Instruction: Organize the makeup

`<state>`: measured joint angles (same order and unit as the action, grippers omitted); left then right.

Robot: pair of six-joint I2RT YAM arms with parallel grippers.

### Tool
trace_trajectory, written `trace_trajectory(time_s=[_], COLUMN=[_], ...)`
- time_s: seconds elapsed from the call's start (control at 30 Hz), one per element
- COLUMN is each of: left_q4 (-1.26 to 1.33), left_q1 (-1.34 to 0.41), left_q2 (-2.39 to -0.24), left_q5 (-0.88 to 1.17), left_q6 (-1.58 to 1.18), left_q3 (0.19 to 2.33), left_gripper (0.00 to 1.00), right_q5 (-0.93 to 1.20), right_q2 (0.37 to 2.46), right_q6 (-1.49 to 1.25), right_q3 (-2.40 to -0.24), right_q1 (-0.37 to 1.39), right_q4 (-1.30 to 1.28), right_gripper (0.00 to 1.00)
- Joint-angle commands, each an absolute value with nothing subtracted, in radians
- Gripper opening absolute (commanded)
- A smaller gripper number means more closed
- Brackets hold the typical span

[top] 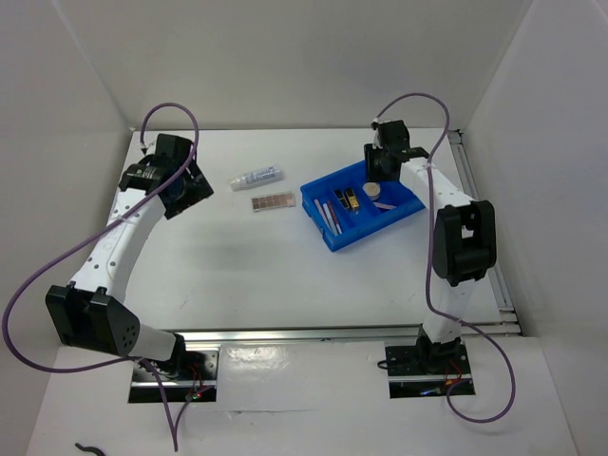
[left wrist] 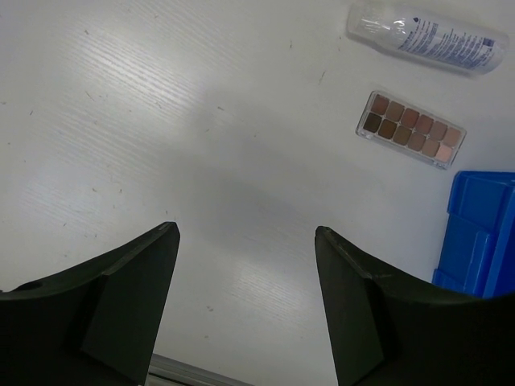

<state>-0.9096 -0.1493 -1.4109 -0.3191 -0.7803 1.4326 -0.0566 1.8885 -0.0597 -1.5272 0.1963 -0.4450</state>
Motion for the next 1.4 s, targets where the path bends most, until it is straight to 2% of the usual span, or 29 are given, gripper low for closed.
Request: trace_trajectory(time_s=[0.0,0.17,0.23,0.4,0.57,0.73,0.87,1.0,1.17,1.3,1.37], left_q4=[-0.865,-0.782,-0.817,-0.848,-0.838,-0.838,-0.838,-0.838,-0.828,-0.871,-0.896], left_q1=[-0.153,-0.153,-0.163,-0.163,-0.163,-0.163,-0.163,-0.163,-0.163,-0.163,-0.163], left_q2=[-1.414,-1.428,-1.471,-1.497,-1.468,-1.468,-1.468,-1.468,-1.468,-1.557,-1.604], left_q5=[-0.273,-0.121,-0.121,-0.121,-0.121,-0.121,-0.13,-0.13,-0.129,-0.13,-0.13], left_q6=[-0.732,-0.66,-0.679,-0.68,-0.669,-0.66,-0.65,-0.65,-0.631,-0.617,-0.607], left_q3=[1.459,1.436,1.463,1.493,1.468,1.459,1.459,1.468,1.486,1.604,1.664], left_gripper=[0.82,0.82,0.82,0.82,0.82,0.83,0.83,0.83,0.83,0.83,0.83], right_q5=[0.011,0.081,0.072,0.0,-0.014,0.119,0.147,0.126,0.161,0.244,0.29], right_q2=[1.905,1.893,1.884,1.965,2.042,1.981,1.924,1.914,1.904,1.913,1.913], right_q6=[-0.093,-0.103,-0.103,-0.094,-0.13,-0.152,-0.164,-0.155,-0.164,-0.146,-0.127], right_q3=[-1.609,-1.629,-1.666,-1.794,-1.876,-1.775,-1.698,-1.651,-1.591,-1.58,-1.58], right_q1=[0.209,0.248,0.293,0.319,0.319,0.339,0.373,0.438,0.472,0.5,0.525], right_q4=[-0.532,-0.532,-0.544,-0.641,-0.733,-0.677,-0.66,-0.681,-0.672,-0.663,-0.663], right_gripper=[0.43,0.43,0.43,0.59,0.62,0.62,0.62,0.5,0.18,0.06,0.04])
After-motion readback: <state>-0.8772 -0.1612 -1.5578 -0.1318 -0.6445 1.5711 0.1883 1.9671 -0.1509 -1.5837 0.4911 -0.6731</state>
